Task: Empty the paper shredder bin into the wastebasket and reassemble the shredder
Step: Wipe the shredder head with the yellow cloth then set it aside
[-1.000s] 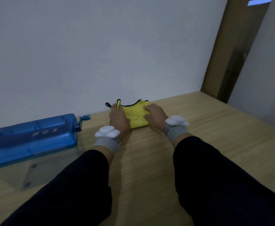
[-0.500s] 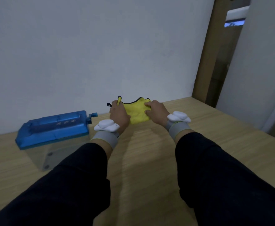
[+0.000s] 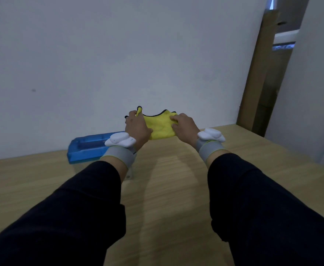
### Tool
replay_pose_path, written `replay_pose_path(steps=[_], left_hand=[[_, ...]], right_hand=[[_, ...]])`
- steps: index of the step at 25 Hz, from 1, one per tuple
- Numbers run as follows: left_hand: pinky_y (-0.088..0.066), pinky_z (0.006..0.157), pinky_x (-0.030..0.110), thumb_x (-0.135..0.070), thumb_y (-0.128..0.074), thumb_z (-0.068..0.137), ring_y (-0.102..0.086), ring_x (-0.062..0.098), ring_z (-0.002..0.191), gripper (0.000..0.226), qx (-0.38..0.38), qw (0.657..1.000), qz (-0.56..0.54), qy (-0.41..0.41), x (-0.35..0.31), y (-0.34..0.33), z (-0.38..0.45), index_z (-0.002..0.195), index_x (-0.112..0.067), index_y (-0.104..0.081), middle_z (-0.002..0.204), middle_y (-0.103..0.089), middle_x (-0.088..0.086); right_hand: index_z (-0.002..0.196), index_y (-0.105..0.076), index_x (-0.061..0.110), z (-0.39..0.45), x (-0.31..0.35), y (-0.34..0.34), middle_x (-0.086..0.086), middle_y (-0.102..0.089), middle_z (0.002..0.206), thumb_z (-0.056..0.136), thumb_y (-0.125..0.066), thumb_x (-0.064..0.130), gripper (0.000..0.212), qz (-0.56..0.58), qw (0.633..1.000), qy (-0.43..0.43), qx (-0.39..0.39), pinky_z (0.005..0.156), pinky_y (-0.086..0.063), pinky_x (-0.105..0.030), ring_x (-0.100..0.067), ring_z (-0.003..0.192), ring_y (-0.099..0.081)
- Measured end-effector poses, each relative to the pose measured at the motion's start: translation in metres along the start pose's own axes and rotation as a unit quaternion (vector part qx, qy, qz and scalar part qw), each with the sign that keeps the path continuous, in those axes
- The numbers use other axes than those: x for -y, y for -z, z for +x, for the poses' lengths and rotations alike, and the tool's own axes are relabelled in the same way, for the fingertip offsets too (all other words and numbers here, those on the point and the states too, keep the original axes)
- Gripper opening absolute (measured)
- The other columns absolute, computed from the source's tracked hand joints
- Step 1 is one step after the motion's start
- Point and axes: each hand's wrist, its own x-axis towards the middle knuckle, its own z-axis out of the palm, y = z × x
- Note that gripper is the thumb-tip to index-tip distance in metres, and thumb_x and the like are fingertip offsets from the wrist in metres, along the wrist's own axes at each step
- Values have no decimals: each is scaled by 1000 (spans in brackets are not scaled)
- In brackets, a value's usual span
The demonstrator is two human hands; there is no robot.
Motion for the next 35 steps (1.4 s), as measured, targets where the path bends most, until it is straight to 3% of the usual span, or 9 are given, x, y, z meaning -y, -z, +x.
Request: replay_pose_path(steps=[7,15,22,27,29,32,35], left_hand=[[-38,97,42,-25,-67,85,-30,34,131,68,-9,999,21,28,50,40,-13,140,-6,-33,146,-26,15],[-36,99,43,-32,-65,85,-31,38,128,50,24,998,43,45,105,79,-19,117,3,-48,140,-29,21],[-31,103,40,-43,-64,85,-28,38,131,58,32,996,35,71,138,92,-22,122,0,-50,143,-27,21],[-29,106,40,-52,-60,85,-31,38,130,67,10,997,27,67,150,88,-32,134,-8,-47,141,-34,18],[-30,105,41,-60,-57,82,-32,37,130,71,-12,996,45,81,154,87,-35,136,-15,-46,141,-38,15],[-29,105,42,-69,-51,79,-33,35,131,77,-21,992,59,110,161,83,-37,138,-20,-44,143,-41,11],[-31,107,40,-67,-51,81,-38,33,130,79,-2,995,-18,102,170,76,-38,140,-15,-41,143,-43,11]], right_hand=[[143,-42,9,-3,53,-27,-19,-41,141,100,-40,14,44,14,999,39,27,96,-35,-30,-34,127,-43],[144,-41,8,-9,101,-56,-20,-41,141,100,-39,13,44,24,996,68,57,97,-34,-30,-34,127,-43],[140,-46,7,-14,126,-67,-21,-44,135,100,-38,14,41,11,995,82,61,94,-38,-34,-36,120,-47],[134,-52,9,-16,123,-75,-17,-45,127,101,-33,18,39,-21,995,75,60,82,-45,-33,-34,109,-53],[135,-53,17,-15,121,-77,-12,-43,130,100,-35,25,40,-2,997,55,49,86,-47,-35,-30,108,-55],[121,-64,27,-12,119,-78,-3,-45,122,93,-44,28,34,-27,998,59,-12,84,-43,-33,-24,109,-48],[115,-67,30,-5,125,-76,-1,-49,119,88,-47,29,33,-102,988,97,-63,89,-36,-35,-23,109,-46]])
